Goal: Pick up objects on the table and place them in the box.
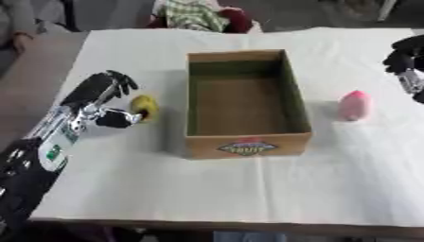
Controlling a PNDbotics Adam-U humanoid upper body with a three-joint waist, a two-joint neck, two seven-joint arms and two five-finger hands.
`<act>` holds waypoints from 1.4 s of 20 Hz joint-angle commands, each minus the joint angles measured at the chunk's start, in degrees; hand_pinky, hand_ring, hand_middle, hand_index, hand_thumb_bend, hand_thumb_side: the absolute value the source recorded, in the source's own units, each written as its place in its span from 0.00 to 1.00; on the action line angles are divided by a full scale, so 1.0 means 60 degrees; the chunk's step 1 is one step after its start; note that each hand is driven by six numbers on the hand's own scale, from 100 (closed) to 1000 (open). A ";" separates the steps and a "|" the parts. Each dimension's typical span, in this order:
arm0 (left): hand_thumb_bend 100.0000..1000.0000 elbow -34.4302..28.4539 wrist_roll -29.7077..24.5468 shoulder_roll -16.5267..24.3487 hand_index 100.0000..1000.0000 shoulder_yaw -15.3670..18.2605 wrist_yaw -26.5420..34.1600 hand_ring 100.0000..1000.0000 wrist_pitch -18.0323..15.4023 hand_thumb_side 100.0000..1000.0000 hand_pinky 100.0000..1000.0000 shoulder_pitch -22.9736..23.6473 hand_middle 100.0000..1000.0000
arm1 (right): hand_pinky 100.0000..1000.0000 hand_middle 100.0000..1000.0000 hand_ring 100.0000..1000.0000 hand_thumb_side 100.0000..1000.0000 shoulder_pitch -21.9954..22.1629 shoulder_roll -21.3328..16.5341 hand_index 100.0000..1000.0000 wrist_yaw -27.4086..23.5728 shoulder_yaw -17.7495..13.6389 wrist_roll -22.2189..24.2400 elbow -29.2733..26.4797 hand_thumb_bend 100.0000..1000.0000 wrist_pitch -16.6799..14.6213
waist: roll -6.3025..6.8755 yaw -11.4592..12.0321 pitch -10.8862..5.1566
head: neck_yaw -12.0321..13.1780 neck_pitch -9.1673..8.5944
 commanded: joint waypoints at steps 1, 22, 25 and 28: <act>0.46 0.0043 -0.0456 0.0204 0.70 -0.0021 -0.0365 0.52 -0.0238 0.26 0.65 -0.0136 0.51 | 0.56 0.52 0.60 0.18 -0.0156 -0.0147 0.68 0.0004 -0.0008 0.0028 -0.0104 0.00 -0.0026 | -0.0020 0.0001 -0.0152 | 0.0016 0.0050; 0.03 -0.0815 -0.0382 0.0272 0.37 0.0529 0.0069 0.23 0.0142 0.15 0.51 -0.0141 0.18 | 0.56 0.52 0.59 0.18 -0.0154 -0.0125 0.68 -0.0007 -0.0016 0.0023 -0.0094 0.00 -0.0023 | -0.0054 0.0045 -0.0198 | -0.0009 0.0050; 0.03 -0.1234 -0.0202 0.0343 0.38 0.0629 0.0370 0.24 0.0132 0.16 0.52 -0.0156 0.19 | 0.56 0.52 0.59 0.18 -0.0150 -0.0124 0.68 -0.0008 -0.0020 0.0022 -0.0095 0.00 -0.0021 | -0.0053 0.0049 -0.0207 | -0.0017 0.0050; 0.02 -0.1847 -0.0220 0.0455 0.38 0.0747 0.0755 0.24 0.0151 0.15 0.52 -0.0250 0.19 | 0.56 0.52 0.59 0.18 -0.0147 -0.0126 0.68 -0.0009 -0.0021 0.0020 -0.0096 0.00 -0.0018 | -0.0050 0.0040 -0.0220 | -0.0020 0.0050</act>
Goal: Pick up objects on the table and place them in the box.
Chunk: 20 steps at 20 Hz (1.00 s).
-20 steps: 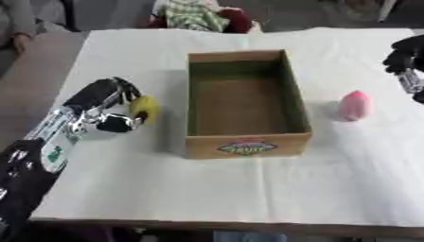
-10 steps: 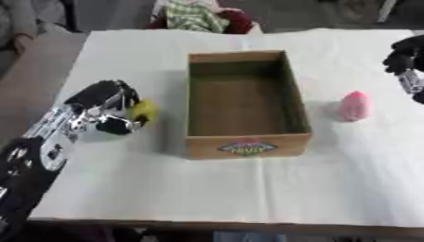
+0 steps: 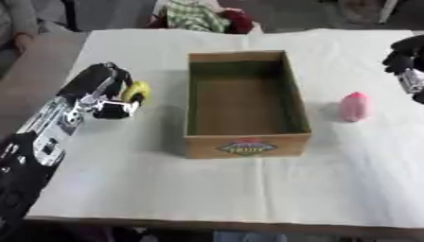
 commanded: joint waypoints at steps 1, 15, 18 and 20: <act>0.03 -0.0820 0.0024 0.0460 0.38 0.0244 0.0432 0.24 0.0025 0.15 0.52 -0.0310 0.19 | 0.56 0.52 0.59 0.18 -0.0144 -0.0136 0.68 -0.0007 -0.0020 -0.0002 -0.0095 0.00 0.0003 | -0.0010 -0.0012 -0.0191 | -0.0012 0.0049; 0.03 -0.0487 -0.0763 -0.0548 0.39 -0.0607 0.0400 0.26 -0.0533 0.14 0.54 -0.2051 0.21 | 0.57 0.52 0.60 0.18 -0.0327 0.0068 0.68 -0.0093 0.0163 0.0127 -0.0193 0.00 -0.0032 | -0.0022 -0.0610 -0.0261 | 0.0279 0.0040; 0.03 0.0137 -0.0738 -0.1011 0.40 -0.0760 0.0183 0.27 -0.0836 0.14 0.54 -0.2357 0.22 | 0.57 0.52 0.60 0.18 -0.0395 0.0091 0.68 -0.0110 0.0194 0.0119 -0.0223 0.00 -0.0040 | -0.0017 -0.0776 -0.0236 | 0.0338 0.0019; 0.07 0.0515 -0.0707 -0.1278 0.41 -0.0848 0.0000 0.28 -0.1047 0.14 0.55 -0.2541 0.23 | 0.57 0.52 0.60 0.19 -0.0431 0.0115 0.68 -0.0111 0.0200 0.0081 -0.0243 0.00 -0.0032 | -0.0011 -0.0864 -0.0217 | 0.0370 0.0012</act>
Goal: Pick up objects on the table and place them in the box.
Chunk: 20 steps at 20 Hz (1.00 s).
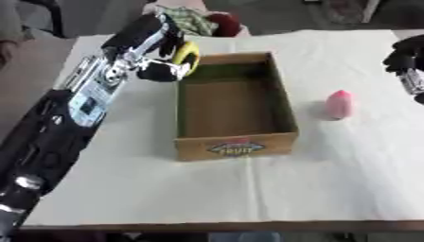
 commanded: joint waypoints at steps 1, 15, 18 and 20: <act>0.14 0.0456 0.0038 -0.0271 0.42 -0.0094 -0.0316 0.30 -0.0349 0.15 0.55 -0.0400 0.25 | 0.57 0.52 0.60 0.19 -0.0218 -0.0050 0.68 -0.0065 0.0027 -0.0041 -0.0245 0.00 0.0002 | -0.0010 -0.0068 -0.0108 | 0.0085 0.0009; 0.59 0.1496 -0.0255 -0.0745 0.57 -0.0042 -0.0618 0.44 -0.1188 0.17 0.62 -0.0298 0.40 | 0.57 0.52 0.61 0.18 -0.0277 -0.0049 0.68 -0.0004 -0.0006 -0.0180 -0.0219 0.00 0.0020 | -0.0073 -0.0176 -0.0046 | 0.0057 -0.0041; 0.56 0.1037 -0.0183 -0.0491 0.58 0.0221 -0.0197 0.44 -0.1036 0.14 0.64 -0.0123 0.40 | 0.57 0.52 0.61 0.18 -0.0285 -0.0134 0.68 0.0074 -0.0108 -0.0288 -0.0148 0.00 0.0022 | -0.0105 -0.0066 -0.0071 | 0.0020 -0.0042; 0.54 0.0575 -0.0077 -0.0332 0.58 0.0433 0.0110 0.44 -0.0888 0.12 0.64 0.0053 0.40 | 0.57 0.52 0.61 0.17 -0.0315 -0.0228 0.68 0.0170 -0.0165 -0.0353 -0.0033 0.00 0.0023 | -0.0131 0.0025 -0.0084 | -0.0029 -0.0048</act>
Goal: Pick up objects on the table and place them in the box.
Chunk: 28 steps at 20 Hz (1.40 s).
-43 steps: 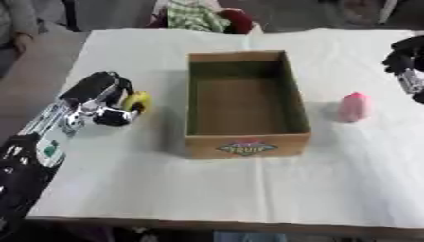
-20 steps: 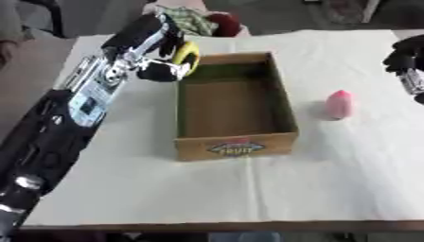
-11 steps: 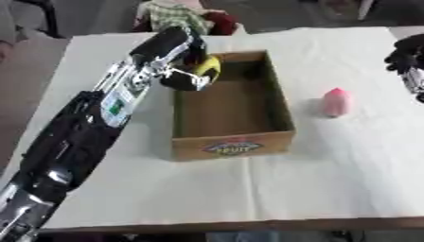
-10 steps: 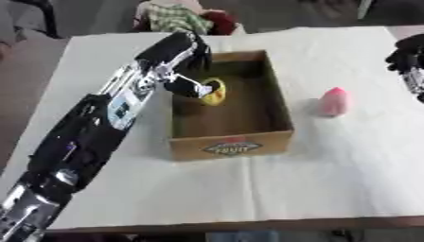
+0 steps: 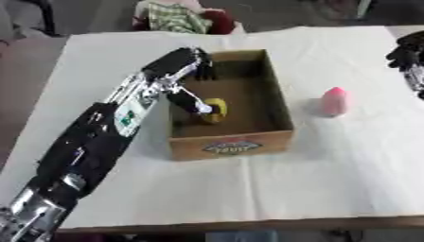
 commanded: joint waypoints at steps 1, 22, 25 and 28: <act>0.51 -0.0837 0.0143 0.0452 0.58 0.0405 0.0499 0.44 0.0238 0.09 0.65 0.0046 0.40 | 0.57 0.52 0.61 0.16 -0.0234 -0.0338 0.68 0.0183 -0.0143 -0.0118 0.0079 0.00 -0.0016 | -0.0050 0.0065 -0.0170 | -0.0076 -0.0044; 0.38 -0.5029 0.1453 0.0905 0.57 0.2174 0.3683 0.42 0.2699 0.00 0.67 0.3619 0.38 | 0.63 0.64 0.70 0.11 -0.1415 -0.1802 0.81 0.3155 0.0643 0.0282 0.4919 0.00 -0.0942 | -0.0262 0.0834 -0.0192 | -0.0609 -0.0120; 0.38 -0.5127 0.1425 0.0942 0.57 0.2252 0.4159 0.42 0.2768 0.00 0.67 0.3723 0.38 | 0.64 0.66 0.72 0.12 -0.1479 -0.1765 0.82 0.3631 0.0746 0.0177 0.5457 0.00 -0.1210 | -0.0255 0.0864 -0.0184 | -0.0622 -0.0133; 0.37 -0.5141 0.1410 0.0986 0.57 0.2318 0.4668 0.42 0.2804 0.00 0.67 0.3772 0.38 | 0.66 0.69 0.73 0.13 -0.1522 -0.1718 0.83 0.4139 0.0826 0.0204 0.5634 0.00 -0.1411 | -0.0258 0.0875 -0.0181 | -0.0630 -0.0137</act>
